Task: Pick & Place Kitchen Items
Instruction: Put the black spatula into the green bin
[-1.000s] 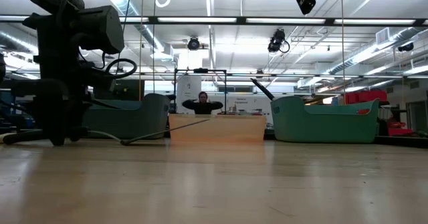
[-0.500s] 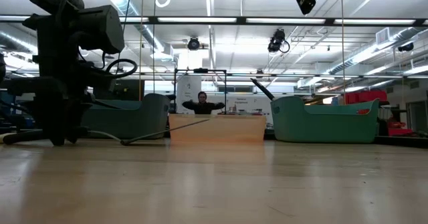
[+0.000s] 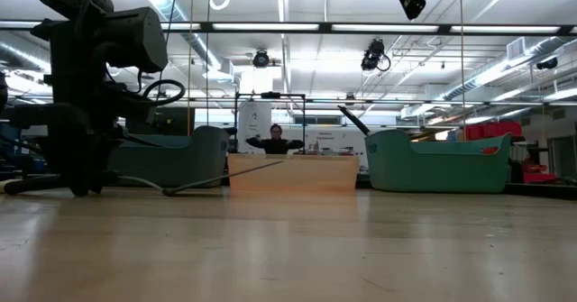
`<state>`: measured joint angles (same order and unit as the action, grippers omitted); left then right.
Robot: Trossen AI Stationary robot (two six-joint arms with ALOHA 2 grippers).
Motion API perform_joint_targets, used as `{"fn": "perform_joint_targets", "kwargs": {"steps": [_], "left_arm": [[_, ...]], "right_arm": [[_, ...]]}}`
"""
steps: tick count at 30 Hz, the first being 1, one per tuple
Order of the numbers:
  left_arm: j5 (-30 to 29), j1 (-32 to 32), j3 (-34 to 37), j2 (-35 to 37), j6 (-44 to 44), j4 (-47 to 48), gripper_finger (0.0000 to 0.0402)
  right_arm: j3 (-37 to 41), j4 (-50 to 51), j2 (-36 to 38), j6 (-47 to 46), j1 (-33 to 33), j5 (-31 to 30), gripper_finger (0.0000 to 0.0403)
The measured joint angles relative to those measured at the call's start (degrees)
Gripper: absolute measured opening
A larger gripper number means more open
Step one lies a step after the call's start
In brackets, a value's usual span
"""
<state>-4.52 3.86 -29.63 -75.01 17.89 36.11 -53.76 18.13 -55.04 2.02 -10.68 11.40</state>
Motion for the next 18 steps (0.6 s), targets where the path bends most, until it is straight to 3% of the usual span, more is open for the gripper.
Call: {"fn": "perform_joint_targets", "kwargs": {"steps": [18], "left_arm": [[-0.02, 0.00, 0.04, 0.14, -0.13, 0.03, 0.0123]], "right_arm": [[0.00, 0.00, 0.01, 0.07, 0.02, -0.01, 0.0027]]}}
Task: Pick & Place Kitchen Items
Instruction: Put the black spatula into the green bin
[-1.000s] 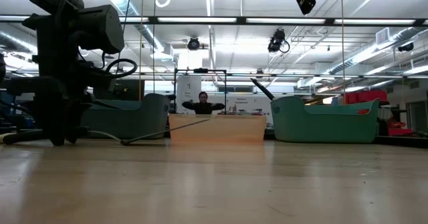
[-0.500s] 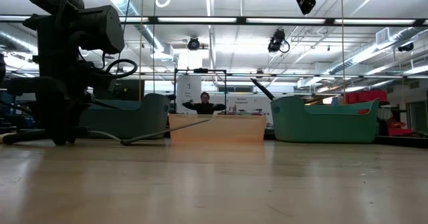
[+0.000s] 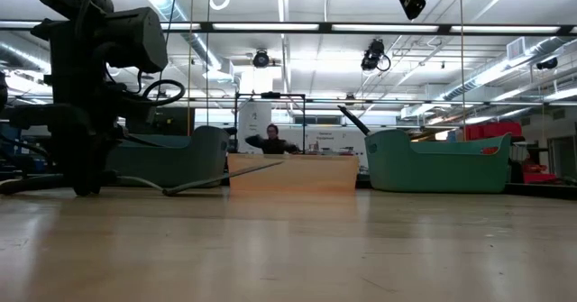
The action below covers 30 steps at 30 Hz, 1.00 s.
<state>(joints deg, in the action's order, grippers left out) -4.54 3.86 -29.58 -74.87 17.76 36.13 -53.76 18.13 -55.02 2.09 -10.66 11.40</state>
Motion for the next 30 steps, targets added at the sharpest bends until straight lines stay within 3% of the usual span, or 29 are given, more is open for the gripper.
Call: {"fn": "perform_joint_targets", "kwargs": {"steps": [30], "left_arm": [[0.44, 0.00, -0.02, 0.04, 0.00, 0.31, 0.0118]], "right_arm": [[0.01, -0.01, 0.00, -0.11, -0.01, 0.00, 0.0027]]}}
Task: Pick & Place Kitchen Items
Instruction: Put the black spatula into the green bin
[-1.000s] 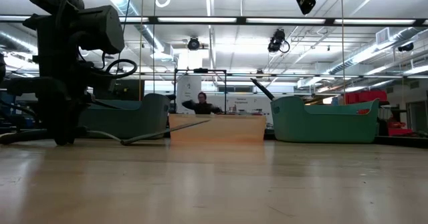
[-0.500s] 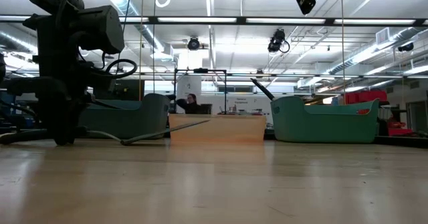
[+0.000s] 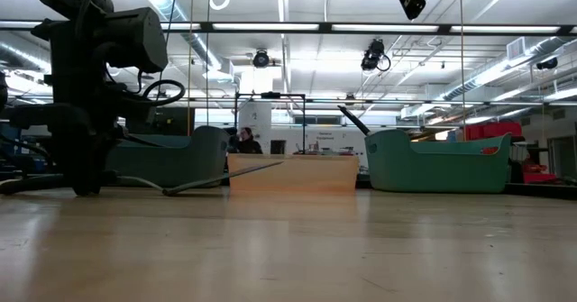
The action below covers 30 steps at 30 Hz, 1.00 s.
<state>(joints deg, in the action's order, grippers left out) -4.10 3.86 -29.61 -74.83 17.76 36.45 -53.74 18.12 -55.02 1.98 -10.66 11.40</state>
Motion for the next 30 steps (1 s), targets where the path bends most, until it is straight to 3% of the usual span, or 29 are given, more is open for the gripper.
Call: {"fn": "perform_joint_targets", "kwargs": {"steps": [30], "left_arm": [[1.16, 0.04, -2.45, -0.07, -0.55, 2.01, 0.0118]], "right_arm": [[-0.01, -0.04, -0.02, 0.00, -0.01, 0.02, 0.0027]]}}
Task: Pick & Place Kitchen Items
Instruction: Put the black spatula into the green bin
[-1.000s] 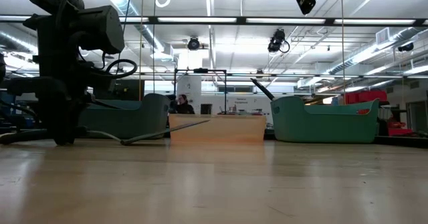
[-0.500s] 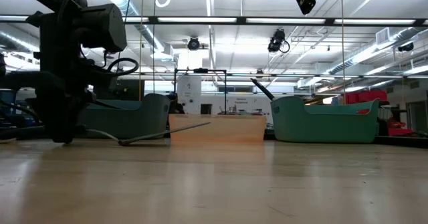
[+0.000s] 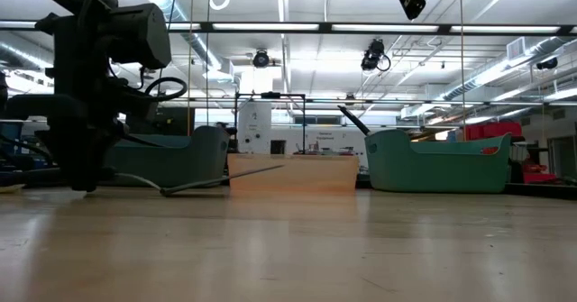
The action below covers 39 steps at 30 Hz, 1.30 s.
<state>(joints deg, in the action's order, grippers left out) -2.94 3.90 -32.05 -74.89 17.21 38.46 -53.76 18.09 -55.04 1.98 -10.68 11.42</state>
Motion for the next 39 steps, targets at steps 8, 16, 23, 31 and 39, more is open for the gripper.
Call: {"fn": "perform_joint_targets", "kwargs": {"steps": [8, 16, 23, 31, 39], "left_arm": [[0.71, -0.02, -0.04, 0.00, 0.48, -0.07, 0.0118], [1.27, -0.04, -0.98, 0.02, 0.82, 0.66, 0.0118], [-0.80, -0.04, -6.20, 0.05, -2.56, 3.20, 0.0118], [-2.75, -0.03, -10.81, 0.07, -4.40, 5.11, 0.0118], [-3.89, -0.04, -13.35, 0.07, -4.61, 5.63, 0.0118]], "right_arm": [[0.00, 0.00, 0.01, 0.00, 0.02, 0.00, 0.0027], [0.00, 0.00, 0.00, 0.00, 0.00, 0.00, 0.0027], [0.00, 0.00, 0.02, 0.02, 0.00, 0.00, 0.0027], [0.00, 0.00, 0.00, 0.02, 0.02, 0.00, 0.0027], [0.02, 0.00, 0.02, 0.02, 0.00, 0.00, 0.0027]]}}
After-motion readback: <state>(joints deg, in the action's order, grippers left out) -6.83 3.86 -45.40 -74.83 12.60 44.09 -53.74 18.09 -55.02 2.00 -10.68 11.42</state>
